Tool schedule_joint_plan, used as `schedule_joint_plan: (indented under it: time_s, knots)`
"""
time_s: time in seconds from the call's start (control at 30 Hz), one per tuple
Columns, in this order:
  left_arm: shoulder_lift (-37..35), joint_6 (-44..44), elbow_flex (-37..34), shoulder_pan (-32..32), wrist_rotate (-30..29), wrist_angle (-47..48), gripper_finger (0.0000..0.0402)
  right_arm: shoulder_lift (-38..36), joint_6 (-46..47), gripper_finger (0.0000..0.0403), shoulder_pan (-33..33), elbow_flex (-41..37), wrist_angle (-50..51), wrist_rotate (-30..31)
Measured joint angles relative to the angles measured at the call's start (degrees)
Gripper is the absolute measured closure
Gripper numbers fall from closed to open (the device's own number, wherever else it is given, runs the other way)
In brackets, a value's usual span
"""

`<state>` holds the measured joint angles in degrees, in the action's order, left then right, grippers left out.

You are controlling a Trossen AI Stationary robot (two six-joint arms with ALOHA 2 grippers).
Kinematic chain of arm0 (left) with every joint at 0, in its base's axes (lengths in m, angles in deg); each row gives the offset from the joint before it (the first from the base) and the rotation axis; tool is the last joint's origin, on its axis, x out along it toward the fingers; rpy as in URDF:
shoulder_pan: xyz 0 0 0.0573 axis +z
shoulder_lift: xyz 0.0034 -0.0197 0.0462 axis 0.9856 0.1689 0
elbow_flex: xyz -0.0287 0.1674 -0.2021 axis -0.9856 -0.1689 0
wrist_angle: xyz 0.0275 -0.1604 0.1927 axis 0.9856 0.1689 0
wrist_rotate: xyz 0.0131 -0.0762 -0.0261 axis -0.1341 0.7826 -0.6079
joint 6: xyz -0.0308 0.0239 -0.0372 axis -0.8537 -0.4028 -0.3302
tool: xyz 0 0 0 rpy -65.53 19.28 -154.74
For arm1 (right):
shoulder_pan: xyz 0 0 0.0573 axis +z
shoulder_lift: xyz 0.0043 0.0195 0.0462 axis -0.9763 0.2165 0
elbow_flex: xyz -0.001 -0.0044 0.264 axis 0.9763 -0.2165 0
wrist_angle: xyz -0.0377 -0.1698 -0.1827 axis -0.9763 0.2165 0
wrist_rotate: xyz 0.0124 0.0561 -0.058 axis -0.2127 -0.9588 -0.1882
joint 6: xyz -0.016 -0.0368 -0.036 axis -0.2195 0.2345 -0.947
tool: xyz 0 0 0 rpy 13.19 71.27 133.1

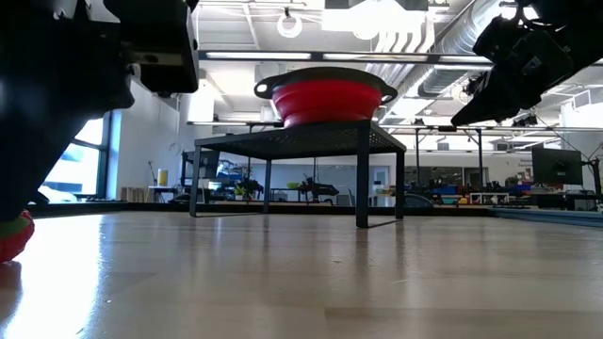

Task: Pick & Place Fruit
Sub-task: Put the strawberry into the strainer bowl on the shelf

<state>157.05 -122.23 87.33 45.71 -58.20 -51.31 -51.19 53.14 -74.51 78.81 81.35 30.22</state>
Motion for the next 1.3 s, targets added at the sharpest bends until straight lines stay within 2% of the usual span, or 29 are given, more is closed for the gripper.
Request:
schedule_joint_plan:
  time_s: [0.2, 0.47, 0.63, 1.2, 1.3]
  knots:
    - [0.0, 0.0, 0.0, 0.0, 0.0, 0.3, 0.0197, 0.0, 0.0, 0.04, 0.0, 0.0, 0.0, 0.0]
    - [0.0, 1.2, 0.0, 0.0, -0.6, 0.5, 0.0277, 0.0, 0.0, 0.04, 0.0, 0.0, 0.0, 0.0]
    - [0.0, 1.3, 0.0, 0.0, -0.7, 0.9, 0.0312, 0.0, 0.0, 0.04, 0.0, 0.0, 0.0, 0.0]
    - [0.0, 1.3, 0.0, 0.0, -0.9, 1.9, 0.0393, 0.0, 0.0, 0.0401, 0.0, 0.0, 0.0, 0.0]
    - [0.0, 1.3, 0.0, 0.0, -0.9, 1.8, 0.0397, 0.0, 0.0, 0.0401, 0.0, 0.0, 0.0, 0.0]
